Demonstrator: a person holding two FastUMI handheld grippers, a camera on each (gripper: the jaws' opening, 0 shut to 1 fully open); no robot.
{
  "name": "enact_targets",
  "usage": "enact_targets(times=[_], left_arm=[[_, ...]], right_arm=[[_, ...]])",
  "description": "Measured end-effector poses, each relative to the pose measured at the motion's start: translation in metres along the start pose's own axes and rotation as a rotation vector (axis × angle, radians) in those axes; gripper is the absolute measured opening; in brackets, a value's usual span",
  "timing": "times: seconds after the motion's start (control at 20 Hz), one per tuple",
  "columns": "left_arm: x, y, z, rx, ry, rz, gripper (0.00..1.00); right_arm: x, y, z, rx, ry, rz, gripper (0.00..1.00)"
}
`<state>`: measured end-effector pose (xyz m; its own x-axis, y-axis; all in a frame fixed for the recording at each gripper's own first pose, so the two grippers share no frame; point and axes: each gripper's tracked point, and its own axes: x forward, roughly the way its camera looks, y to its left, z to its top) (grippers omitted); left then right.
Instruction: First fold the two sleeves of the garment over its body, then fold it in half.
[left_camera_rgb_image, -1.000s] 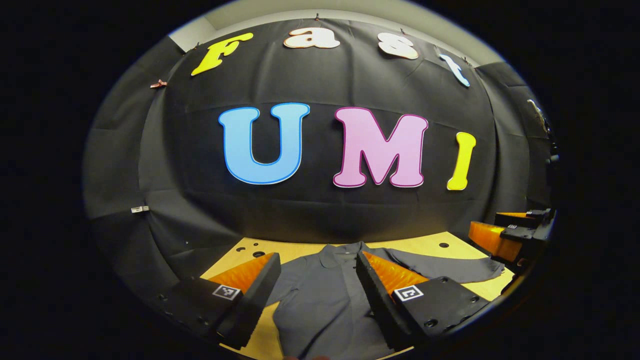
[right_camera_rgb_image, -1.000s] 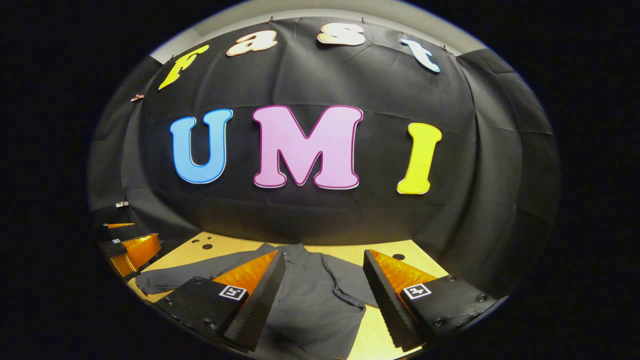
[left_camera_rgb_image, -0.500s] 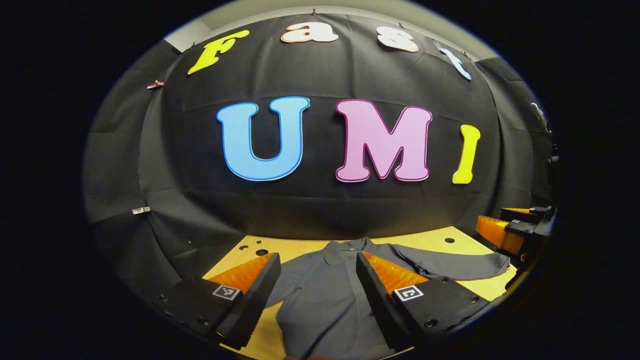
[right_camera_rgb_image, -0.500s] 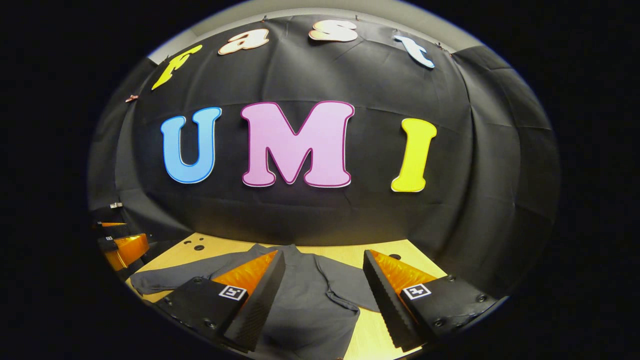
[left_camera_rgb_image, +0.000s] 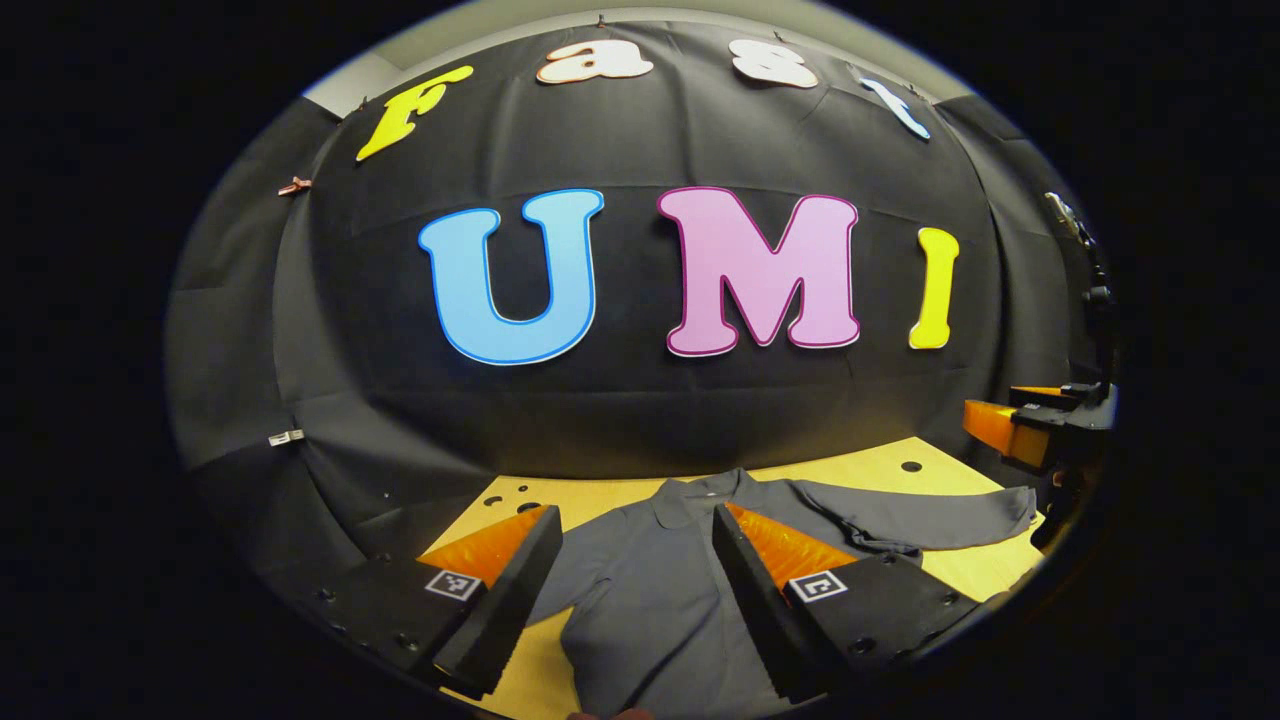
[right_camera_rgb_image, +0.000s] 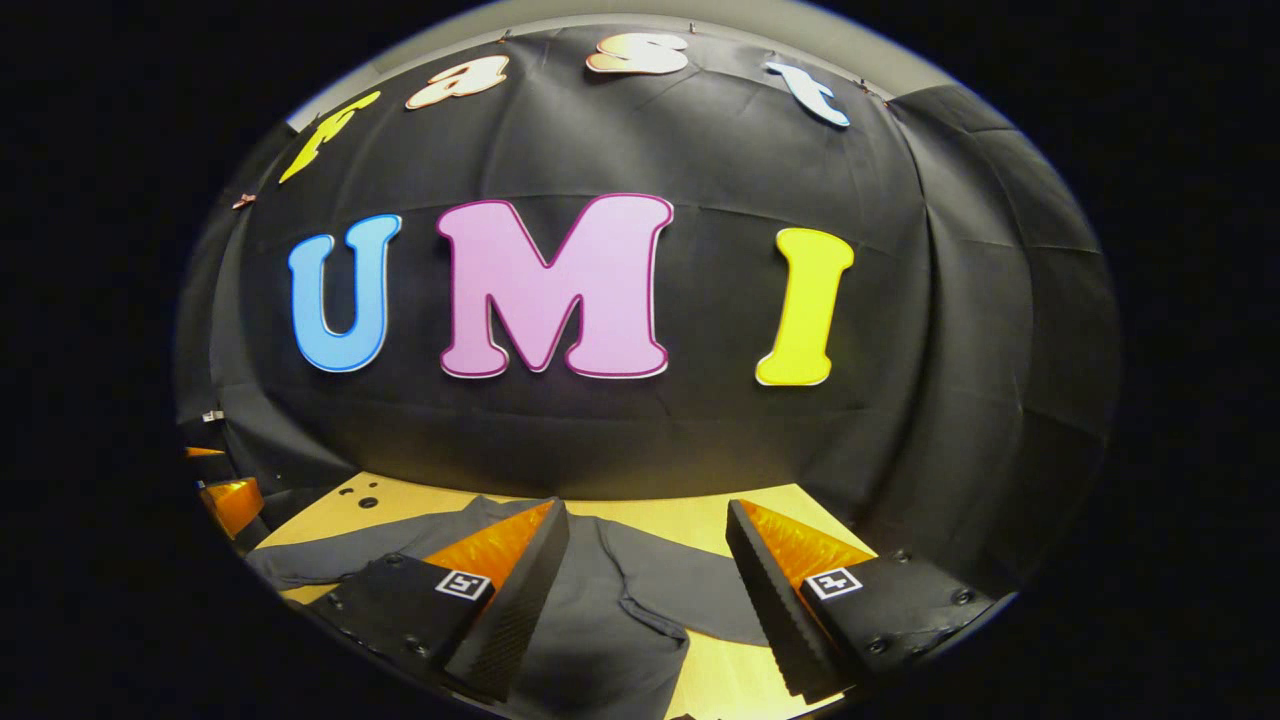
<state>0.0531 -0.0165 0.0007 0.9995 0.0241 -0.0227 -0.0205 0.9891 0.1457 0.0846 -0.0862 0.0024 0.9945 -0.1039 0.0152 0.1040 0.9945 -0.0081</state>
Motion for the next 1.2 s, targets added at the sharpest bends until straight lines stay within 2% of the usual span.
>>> enact_targets(times=[0.15, 0.3, 0.55, 0.65, 0.95, 1.2], left_arm=[[0.004, -0.01, -0.004, 0.009, 0.024, -0.015, 0.95], [0.009, -0.016, -0.009, 0.064, 0.037, -0.013, 0.96], [0.017, -0.029, -0.018, 0.069, 0.066, -0.035, 0.97], [0.02, -0.027, -0.02, 0.087, 0.069, -0.016, 0.98], [0.024, -0.024, -0.043, 0.048, 0.143, 0.013, 0.98], [0.022, -0.014, -0.066, 0.029, 0.212, 0.055, 0.98]], right_arm=[[0.009, -0.029, -0.006, -0.007, 0.025, -0.054, 0.98], [0.02, -0.064, -0.023, 0.006, 0.068, -0.121, 0.98], [0.034, -0.141, -0.059, 0.07, 0.161, -0.286, 0.98], [0.036, -0.173, -0.074, 0.113, 0.188, -0.351, 0.98], [0.043, -0.261, -0.135, 0.164, 0.309, -0.532, 0.97], [0.042, -0.288, -0.183, 0.209, 0.437, -0.614, 0.97]])
